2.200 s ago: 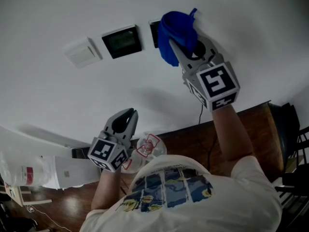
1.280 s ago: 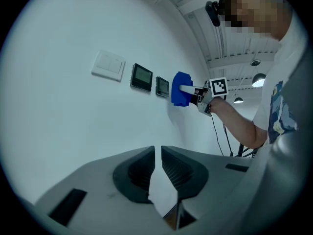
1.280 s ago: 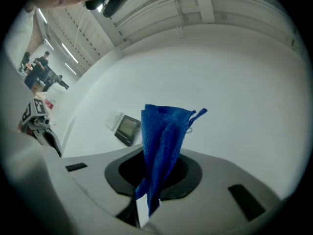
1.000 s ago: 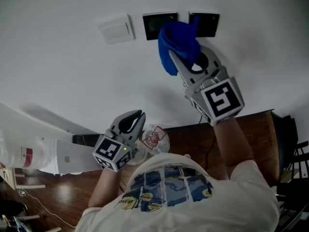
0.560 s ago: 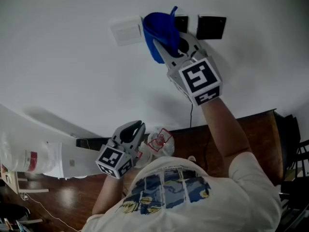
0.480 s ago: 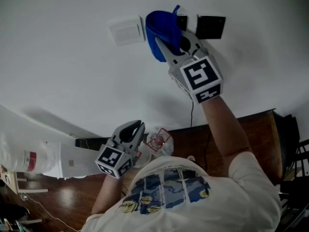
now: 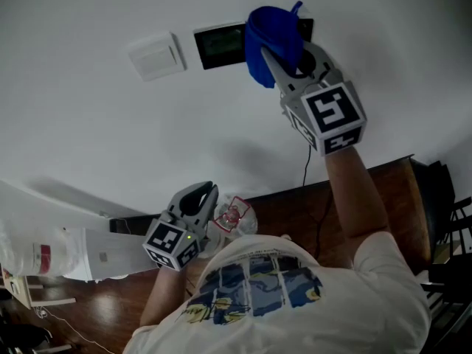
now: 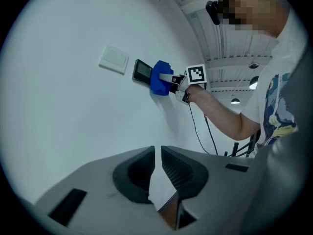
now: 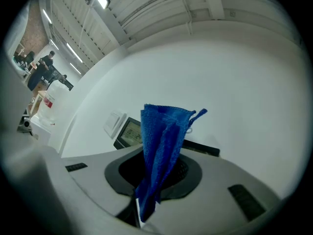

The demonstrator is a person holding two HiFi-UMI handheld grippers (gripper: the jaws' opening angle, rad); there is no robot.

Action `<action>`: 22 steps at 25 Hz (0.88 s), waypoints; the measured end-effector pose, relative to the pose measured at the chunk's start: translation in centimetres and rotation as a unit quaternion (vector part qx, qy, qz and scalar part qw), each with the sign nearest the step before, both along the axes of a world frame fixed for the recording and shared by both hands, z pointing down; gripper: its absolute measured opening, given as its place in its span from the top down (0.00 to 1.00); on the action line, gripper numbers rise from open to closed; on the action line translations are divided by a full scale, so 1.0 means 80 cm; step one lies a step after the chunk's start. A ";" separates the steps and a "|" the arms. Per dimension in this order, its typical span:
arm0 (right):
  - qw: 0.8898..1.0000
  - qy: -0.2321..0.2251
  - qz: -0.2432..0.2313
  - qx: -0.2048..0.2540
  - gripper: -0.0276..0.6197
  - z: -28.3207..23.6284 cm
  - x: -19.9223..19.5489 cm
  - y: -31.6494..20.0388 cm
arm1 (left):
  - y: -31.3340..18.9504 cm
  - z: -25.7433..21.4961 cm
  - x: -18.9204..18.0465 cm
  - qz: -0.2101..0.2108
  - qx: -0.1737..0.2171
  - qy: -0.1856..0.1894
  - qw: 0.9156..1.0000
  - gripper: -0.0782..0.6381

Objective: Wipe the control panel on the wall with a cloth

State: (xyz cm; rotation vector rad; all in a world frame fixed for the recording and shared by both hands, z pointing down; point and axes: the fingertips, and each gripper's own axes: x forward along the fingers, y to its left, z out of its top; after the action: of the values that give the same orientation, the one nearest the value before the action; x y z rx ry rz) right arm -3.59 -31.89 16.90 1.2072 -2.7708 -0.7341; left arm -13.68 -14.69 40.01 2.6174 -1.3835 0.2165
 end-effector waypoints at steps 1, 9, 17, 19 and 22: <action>1.000 0.002 0.005 0.001 0.88 0.000 0.013 -0.003 | -0.004 0.000 0.006 0.002 -0.001 0.000 1.000 0.87; 0.998 -0.008 0.055 0.001 0.88 0.000 0.119 -0.033 | -0.028 -0.005 0.052 0.013 0.001 -0.002 1.000 0.87; 0.996 -0.009 0.089 -0.008 0.88 0.012 0.180 -0.069 | -0.037 -0.004 0.076 0.015 -0.002 -0.008 1.000 0.87; 0.996 -0.005 0.085 -0.005 0.88 0.014 0.178 -0.071 | -0.037 -0.002 0.077 0.012 -0.004 -0.008 1.000 0.87; 0.997 0.000 0.077 -0.005 0.88 0.013 0.175 -0.065 | -0.034 -0.004 0.078 0.007 -0.005 -0.008 1.000 0.87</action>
State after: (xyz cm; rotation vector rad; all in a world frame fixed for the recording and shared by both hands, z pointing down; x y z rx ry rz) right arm 10.43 -37.05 17.95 1.3988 -2.6412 -0.7066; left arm -7.41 -17.43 39.71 2.6242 -1.3654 0.2449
